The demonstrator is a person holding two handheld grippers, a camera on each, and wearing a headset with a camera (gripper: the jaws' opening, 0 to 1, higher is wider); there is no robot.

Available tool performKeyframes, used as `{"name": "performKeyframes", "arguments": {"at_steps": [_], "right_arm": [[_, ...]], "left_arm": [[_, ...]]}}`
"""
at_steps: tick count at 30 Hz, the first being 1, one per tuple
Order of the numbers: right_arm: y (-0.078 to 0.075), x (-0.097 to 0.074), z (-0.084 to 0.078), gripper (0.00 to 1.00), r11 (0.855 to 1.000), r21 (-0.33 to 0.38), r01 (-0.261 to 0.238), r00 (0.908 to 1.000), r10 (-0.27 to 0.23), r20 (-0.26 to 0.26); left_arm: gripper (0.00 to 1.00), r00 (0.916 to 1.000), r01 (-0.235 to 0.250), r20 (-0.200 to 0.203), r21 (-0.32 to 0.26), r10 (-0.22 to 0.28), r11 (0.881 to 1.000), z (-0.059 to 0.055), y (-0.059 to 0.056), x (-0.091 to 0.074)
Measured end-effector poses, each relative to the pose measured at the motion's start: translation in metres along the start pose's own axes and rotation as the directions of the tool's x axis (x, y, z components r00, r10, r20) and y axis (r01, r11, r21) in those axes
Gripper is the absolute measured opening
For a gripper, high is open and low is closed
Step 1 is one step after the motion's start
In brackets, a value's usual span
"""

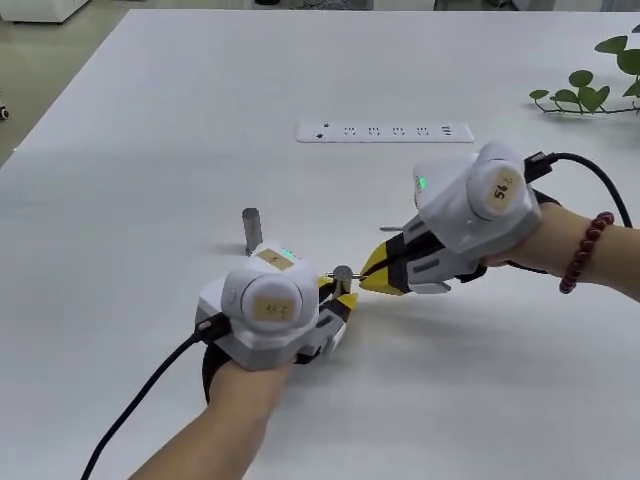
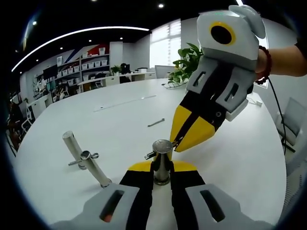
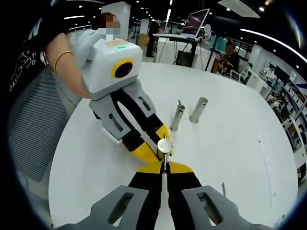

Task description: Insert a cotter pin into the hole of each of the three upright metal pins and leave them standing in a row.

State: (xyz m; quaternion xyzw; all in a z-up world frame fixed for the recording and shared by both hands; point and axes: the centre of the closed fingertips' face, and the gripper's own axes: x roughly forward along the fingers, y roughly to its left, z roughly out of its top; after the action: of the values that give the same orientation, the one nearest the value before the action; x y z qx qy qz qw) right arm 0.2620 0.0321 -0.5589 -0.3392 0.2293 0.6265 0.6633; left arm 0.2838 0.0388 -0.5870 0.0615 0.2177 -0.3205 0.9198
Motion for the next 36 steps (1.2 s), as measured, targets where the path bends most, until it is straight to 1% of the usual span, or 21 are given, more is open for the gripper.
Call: {"name": "performKeyframes", "arguments": {"at_steps": [8,10,12,20,24,28,32,36], "right_arm": [[-0.005,0.002,-0.004,0.00,1.000,0.017,0.019,0.9998,-0.019,0.007],[-0.004,-0.001,-0.007,0.03,1.000,0.022,0.018,0.9998,-0.018,0.003],[-0.004,-0.003,-0.009,0.04,0.999,0.026,0.022,0.9998,-0.022,0.004],[-0.002,-0.014,-0.010,0.00,0.997,0.052,0.055,0.9982,-0.056,0.021],[-0.003,-0.012,-0.008,0.00,0.995,0.068,0.066,0.9974,-0.068,0.025],[-0.002,-0.009,-0.006,0.00,0.995,0.080,0.061,0.9975,-0.063,0.031],[0.000,-0.004,-0.005,0.00,0.996,0.073,0.058,0.9978,-0.060,0.028],[-0.002,-0.002,-0.007,0.00,0.996,0.068,0.055,0.9981,-0.057,0.025]], "left_arm": [[0.10,1.0000,-0.004,0.000,-0.008,0.004,1.000,0.000,0.000,0.000],[0.10,1.0000,-0.001,-0.002,-0.007,0.001,1.000,-0.001,0.000,0.000],[0.10,1.0000,-0.002,-0.002,-0.008,0.002,1.000,-0.001,0.000,0.001],[0.10,0.9999,-0.012,-0.003,-0.024,0.012,1.000,-0.001,0.000,0.000],[0.10,0.9999,-0.017,-0.003,-0.028,0.017,0.999,-0.001,0.000,0.000],[0.10,0.9997,-0.025,-0.004,-0.036,0.025,0.999,-0.002,0.000,0.000],[0.10,0.9996,-0.030,-0.005,-0.040,0.029,0.999,-0.002,0.000,0.001],[0.10,0.9995,-0.032,-0.007,-0.043,0.032,0.999,-0.002,0.000,0.001]]}}
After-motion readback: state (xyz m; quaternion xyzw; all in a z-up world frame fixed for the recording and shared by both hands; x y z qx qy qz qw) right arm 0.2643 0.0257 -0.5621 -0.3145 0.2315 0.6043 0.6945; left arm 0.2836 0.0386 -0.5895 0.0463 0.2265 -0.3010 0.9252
